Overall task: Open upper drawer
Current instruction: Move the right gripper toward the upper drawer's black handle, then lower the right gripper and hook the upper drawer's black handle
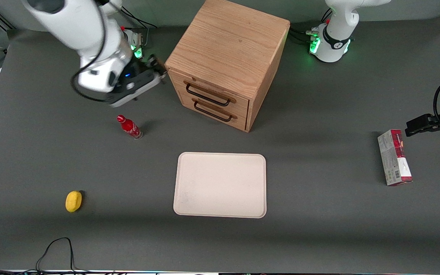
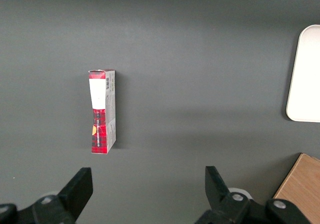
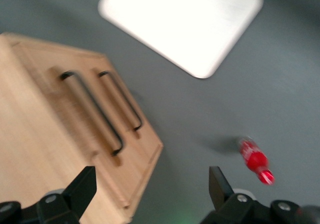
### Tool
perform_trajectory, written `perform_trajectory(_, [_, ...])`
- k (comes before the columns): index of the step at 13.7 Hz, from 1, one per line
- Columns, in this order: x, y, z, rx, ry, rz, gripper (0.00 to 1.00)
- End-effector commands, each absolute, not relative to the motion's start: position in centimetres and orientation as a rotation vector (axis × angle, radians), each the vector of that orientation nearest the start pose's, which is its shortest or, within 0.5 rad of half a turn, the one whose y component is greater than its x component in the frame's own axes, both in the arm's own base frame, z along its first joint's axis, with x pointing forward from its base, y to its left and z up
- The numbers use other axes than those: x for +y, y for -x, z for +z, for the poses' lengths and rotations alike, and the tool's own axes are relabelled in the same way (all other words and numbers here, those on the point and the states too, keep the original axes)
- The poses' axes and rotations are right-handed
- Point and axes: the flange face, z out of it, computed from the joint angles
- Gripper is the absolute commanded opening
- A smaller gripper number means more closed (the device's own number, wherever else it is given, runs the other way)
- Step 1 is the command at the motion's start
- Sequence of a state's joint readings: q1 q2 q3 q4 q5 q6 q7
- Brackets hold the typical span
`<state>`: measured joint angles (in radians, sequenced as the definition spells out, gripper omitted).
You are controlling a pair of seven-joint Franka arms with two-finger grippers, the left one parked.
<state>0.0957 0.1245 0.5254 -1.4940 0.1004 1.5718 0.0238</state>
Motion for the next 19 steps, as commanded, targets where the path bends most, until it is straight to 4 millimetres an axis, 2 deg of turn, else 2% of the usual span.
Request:
perform_trajectory(1, [37.0,-47.1,59.6,-1.168,2.698,0.154,1.0])
perform_trajectory(3, [39.4,-45.6,58.5,-1.233,2.638,0.201,1.0])
perform_trajectory(4, [40.0,-45.8,57.1,-1.244,2.616,0.243,1.0])
perform_trajectory(6, [40.6,-46.4,54.4,-1.277,2.571,0.312,1.0])
perform_trajectory(8, [40.6,-48.2,50.5,-1.305,2.509,0.387,1.0])
perform_trajectory(11, [40.6,-49.4,46.8,-1.357,2.445,0.42,1.0])
perform_trajectory(13, [41.0,-49.3,45.2,-1.351,2.45,0.399,1.0])
perform_trajectory(19, [41.6,-50.0,42.3,-1.373,2.466,0.379,1.0])
